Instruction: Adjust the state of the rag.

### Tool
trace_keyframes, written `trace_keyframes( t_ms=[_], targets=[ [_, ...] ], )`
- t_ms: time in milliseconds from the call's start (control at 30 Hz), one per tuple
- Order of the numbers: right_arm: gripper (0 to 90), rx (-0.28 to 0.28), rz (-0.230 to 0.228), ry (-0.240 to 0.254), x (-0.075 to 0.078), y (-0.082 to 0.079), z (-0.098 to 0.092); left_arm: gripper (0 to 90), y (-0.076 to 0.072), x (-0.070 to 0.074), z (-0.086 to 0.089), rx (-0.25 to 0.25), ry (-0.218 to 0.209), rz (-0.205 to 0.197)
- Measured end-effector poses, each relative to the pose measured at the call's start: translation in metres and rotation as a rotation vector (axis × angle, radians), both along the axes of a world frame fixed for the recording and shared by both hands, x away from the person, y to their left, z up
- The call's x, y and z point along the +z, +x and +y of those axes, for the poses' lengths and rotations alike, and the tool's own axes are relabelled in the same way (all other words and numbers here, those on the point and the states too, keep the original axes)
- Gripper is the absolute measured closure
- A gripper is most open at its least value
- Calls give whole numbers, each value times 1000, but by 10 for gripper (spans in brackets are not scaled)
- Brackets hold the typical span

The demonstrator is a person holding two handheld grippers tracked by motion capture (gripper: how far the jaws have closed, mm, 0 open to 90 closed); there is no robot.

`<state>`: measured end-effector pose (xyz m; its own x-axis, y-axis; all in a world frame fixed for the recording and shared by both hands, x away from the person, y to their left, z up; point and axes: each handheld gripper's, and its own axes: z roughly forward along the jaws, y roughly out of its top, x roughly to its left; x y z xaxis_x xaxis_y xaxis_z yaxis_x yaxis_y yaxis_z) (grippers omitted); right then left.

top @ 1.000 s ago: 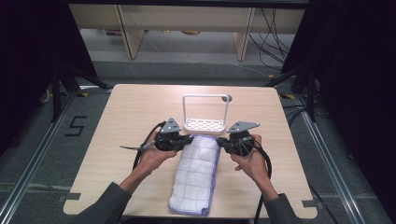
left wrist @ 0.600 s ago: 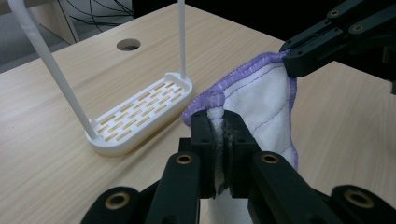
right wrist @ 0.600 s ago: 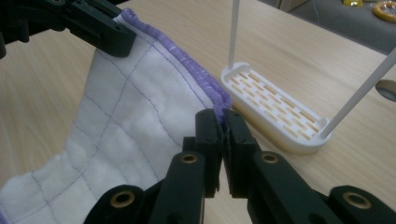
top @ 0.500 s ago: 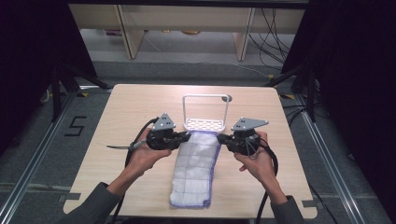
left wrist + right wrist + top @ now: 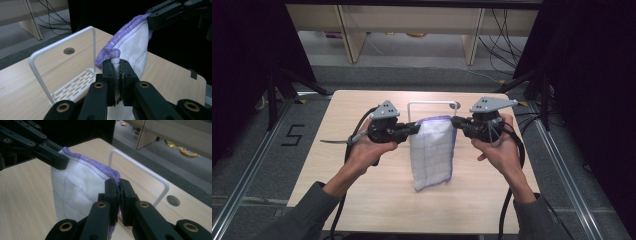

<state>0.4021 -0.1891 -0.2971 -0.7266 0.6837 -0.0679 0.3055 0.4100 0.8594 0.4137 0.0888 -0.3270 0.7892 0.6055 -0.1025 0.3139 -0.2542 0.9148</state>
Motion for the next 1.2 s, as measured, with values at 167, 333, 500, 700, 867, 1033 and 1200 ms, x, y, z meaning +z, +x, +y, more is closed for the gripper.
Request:
trace_keyframes(
  t_ms=[167,333,500,700,867,1033,1200],
  targets=[
    [863,-20,-11,7,11,18,-1,843,18,13,-1,30,2,-18],
    [863,-41,-3,23,17,36,1,842,35,20,-1,60,-3,-17],
    [863,-48,-23,38,21,50,3,842,49,25,0,82,-18,-17],
    [863,-61,-42,57,34,70,6,842,67,32,-1,106,-38,-20],
    [863,-84,-51,61,46,84,9,841,83,37,-1,123,-60,-5],
    [863,-109,-69,64,57,95,12,841,96,50,-4,150,-66,-13],
    [863,-140,-77,97,65,111,11,840,112,66,-4,180,-76,-36]
  ],
)
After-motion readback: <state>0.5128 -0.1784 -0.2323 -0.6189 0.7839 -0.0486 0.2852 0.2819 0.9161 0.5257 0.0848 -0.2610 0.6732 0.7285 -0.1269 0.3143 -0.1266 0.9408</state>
